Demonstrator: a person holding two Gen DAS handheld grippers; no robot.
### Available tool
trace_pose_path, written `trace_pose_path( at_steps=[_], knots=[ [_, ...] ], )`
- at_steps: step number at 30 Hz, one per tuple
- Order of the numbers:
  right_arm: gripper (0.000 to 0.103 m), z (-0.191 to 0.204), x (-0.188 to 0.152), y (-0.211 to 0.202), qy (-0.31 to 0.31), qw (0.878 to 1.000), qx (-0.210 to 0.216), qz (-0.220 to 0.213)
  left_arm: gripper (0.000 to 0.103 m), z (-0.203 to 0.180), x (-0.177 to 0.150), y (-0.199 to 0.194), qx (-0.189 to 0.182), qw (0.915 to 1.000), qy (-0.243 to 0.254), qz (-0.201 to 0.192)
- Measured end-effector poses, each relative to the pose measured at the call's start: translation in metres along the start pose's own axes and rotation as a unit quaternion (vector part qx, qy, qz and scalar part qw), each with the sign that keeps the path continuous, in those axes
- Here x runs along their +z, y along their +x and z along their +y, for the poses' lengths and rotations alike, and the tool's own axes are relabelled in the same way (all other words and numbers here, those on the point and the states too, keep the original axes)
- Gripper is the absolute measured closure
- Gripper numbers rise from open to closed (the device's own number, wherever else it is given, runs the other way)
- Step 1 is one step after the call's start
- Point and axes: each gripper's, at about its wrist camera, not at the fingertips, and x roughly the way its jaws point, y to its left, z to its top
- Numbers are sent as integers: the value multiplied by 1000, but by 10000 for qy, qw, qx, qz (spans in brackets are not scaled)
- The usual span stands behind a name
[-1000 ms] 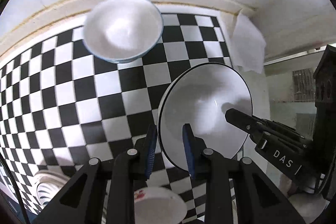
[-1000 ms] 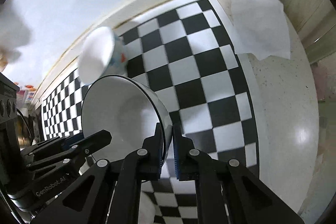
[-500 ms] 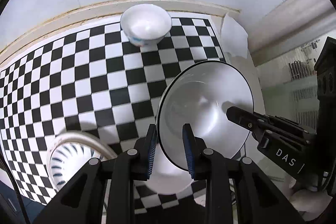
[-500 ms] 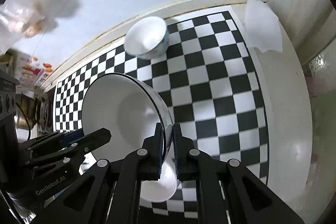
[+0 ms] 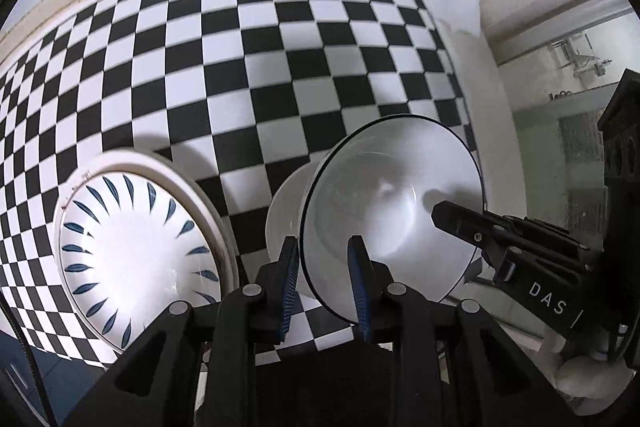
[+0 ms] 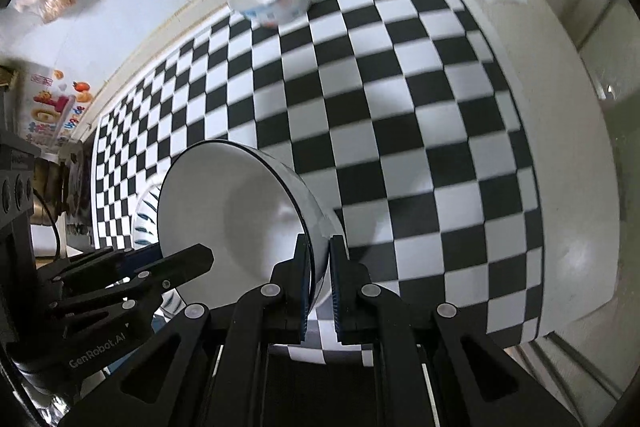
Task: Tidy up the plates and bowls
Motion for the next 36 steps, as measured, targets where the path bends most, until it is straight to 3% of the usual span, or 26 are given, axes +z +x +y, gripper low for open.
trace_pose_path(
  at_steps=[18, 29, 36],
  knots=[
    [92, 1, -9, 51, 9, 9983, -57, 581, 81, 9, -1, 34, 454, 9981, -14, 419],
    [90, 1, -4, 54, 131, 9971, -82, 739, 81, 8, 1, 35, 574, 9969, -69, 530],
    [86, 8, -3, 50, -4, 9961, -375, 796, 81, 0, 3, 27, 666, 9968, 2, 445]
  ],
)
